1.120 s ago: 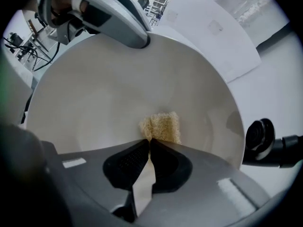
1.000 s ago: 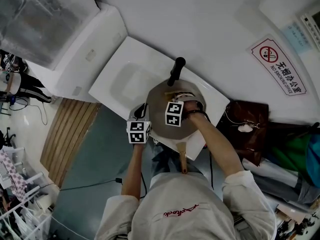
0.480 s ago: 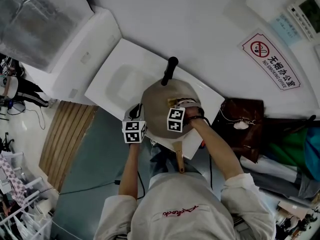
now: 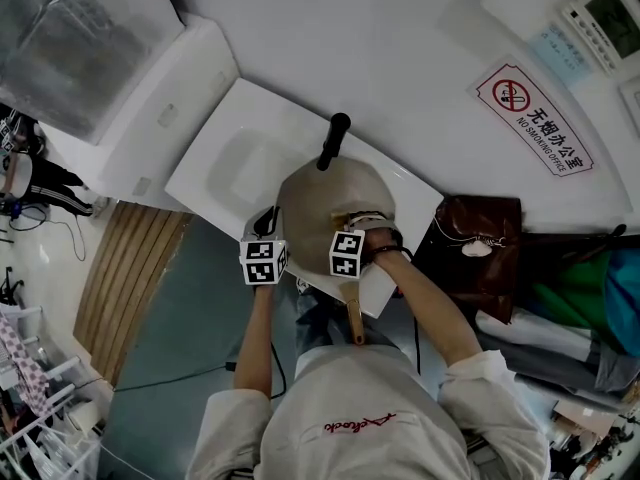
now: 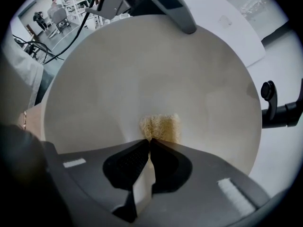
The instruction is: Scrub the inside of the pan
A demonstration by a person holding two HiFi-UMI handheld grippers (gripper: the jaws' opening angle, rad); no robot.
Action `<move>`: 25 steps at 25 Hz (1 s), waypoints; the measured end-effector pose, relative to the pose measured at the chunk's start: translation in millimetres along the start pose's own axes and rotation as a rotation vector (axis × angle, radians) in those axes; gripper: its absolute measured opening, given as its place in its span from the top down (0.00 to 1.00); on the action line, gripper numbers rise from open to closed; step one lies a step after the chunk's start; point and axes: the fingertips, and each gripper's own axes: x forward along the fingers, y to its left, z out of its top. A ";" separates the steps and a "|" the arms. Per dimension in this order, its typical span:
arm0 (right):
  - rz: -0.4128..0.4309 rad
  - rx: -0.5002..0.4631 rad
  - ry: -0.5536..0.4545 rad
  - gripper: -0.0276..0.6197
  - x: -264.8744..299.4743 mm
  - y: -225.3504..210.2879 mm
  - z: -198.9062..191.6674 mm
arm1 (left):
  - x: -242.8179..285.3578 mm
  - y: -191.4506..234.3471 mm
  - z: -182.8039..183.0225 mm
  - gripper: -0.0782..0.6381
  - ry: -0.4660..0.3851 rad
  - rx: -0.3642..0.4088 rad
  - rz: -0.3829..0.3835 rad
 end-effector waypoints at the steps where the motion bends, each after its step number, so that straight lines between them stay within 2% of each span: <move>1: 0.003 -0.007 -0.001 0.92 -0.4 3.9 2.1 | 0.0 -0.1 -0.1 0.86 0.000 0.000 0.000; 13: 0.030 -0.041 -0.046 0.92 -4.9 27.1 43.3 | -0.7 0.3 0.6 0.86 -0.005 -0.003 0.006; 25: 0.003 -0.072 -0.092 0.92 -6.9 10.7 80.8 | -0.4 -0.3 0.7 0.86 0.000 -0.006 0.001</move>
